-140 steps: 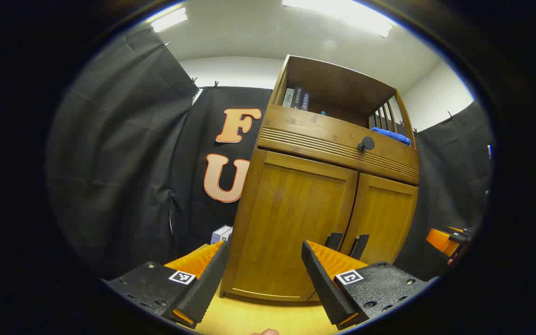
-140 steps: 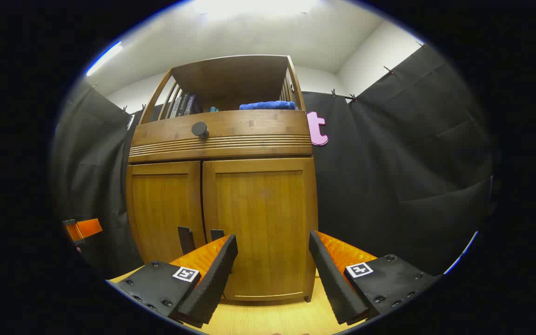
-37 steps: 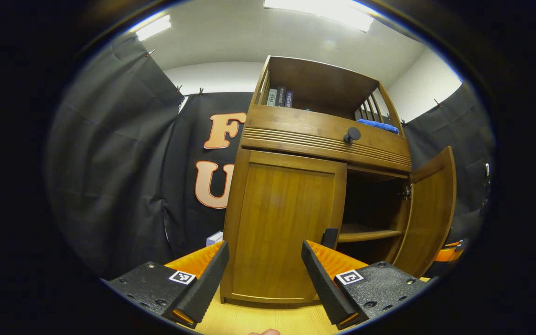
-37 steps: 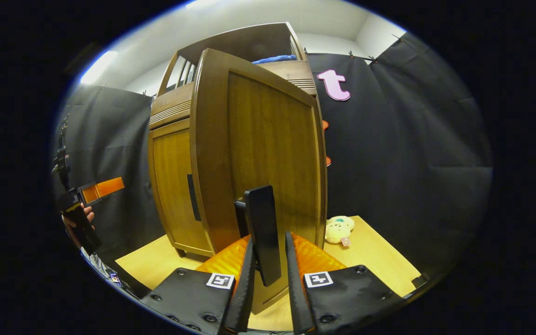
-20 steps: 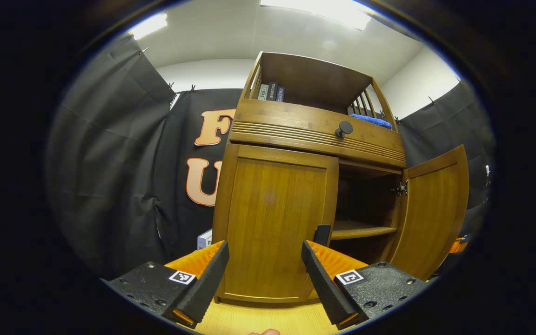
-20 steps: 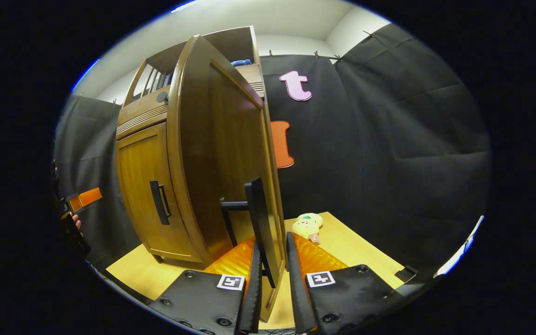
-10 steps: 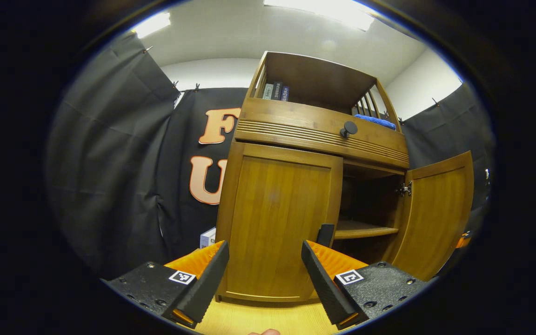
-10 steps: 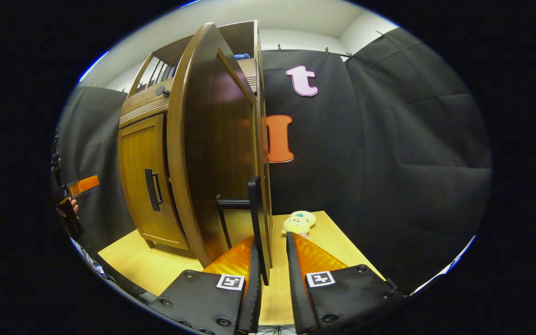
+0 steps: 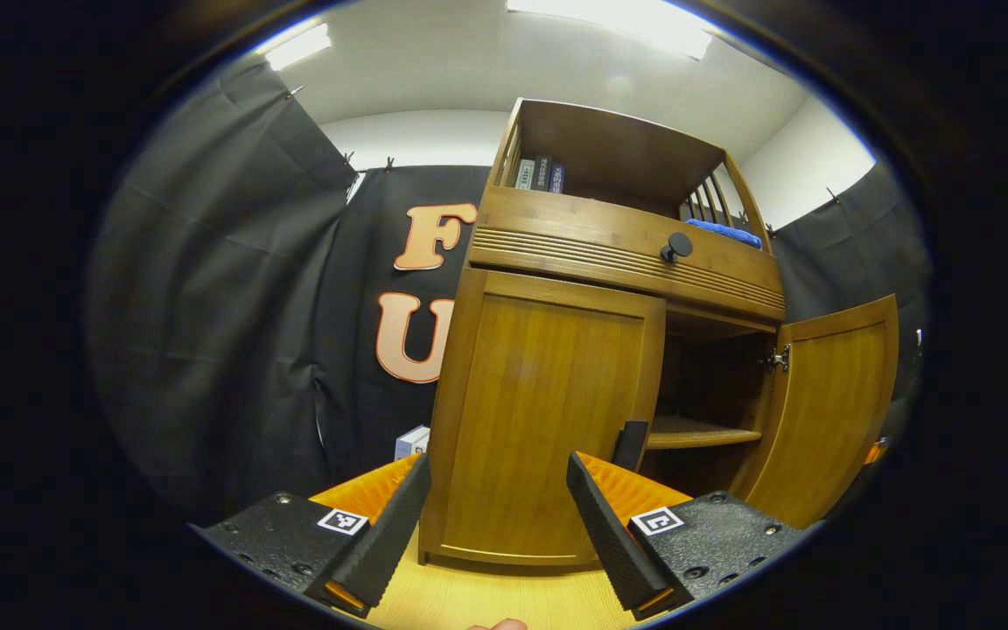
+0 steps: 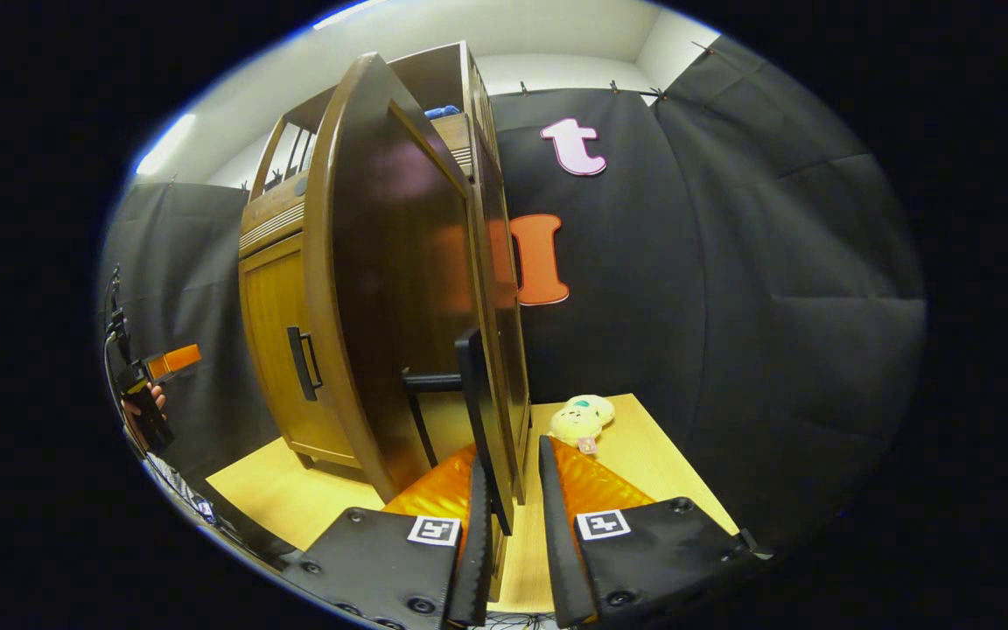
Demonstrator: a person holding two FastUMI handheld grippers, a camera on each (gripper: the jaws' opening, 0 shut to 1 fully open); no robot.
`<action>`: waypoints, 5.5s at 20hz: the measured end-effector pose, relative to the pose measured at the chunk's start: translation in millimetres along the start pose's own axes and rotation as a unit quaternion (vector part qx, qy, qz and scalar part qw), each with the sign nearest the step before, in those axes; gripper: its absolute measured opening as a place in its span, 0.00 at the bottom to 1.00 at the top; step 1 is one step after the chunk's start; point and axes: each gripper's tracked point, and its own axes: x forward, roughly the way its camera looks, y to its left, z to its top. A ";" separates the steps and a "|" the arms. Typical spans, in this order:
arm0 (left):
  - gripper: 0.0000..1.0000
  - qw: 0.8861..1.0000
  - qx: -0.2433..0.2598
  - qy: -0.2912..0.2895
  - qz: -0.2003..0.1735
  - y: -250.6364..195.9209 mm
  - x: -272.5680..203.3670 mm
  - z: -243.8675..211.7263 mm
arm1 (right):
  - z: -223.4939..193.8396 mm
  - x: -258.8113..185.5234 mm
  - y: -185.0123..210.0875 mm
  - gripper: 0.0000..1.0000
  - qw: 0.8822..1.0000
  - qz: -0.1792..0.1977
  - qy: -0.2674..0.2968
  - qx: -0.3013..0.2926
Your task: Open the right door of the double-door shoe cabinet with the right hand, and open the left door with the left hand.
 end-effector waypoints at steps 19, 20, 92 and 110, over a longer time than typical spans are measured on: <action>0.95 0.994 -0.031 0.037 -0.094 -86.8 49.9 -25.6 | -4.4 -86.1 43.6 0.23 0.995 -0.096 -0.031 0.017; 0.94 0.994 -0.034 0.039 -0.099 -93.6 59.1 -28.4 | 1.1 -84.6 52.5 0.23 0.995 -0.096 -0.037 0.016; 0.23 0.999 0.023 0.021 -0.003 152.4 -51.7 26.3 | 15.8 -2.8 171.8 0.92 0.998 0.030 -0.038 -0.041; 0.22 0.997 0.042 -0.068 -0.015 73.3 -103.0 125.5 | 17.4 23.8 186.1 0.96 0.997 0.061 -0.039 -0.038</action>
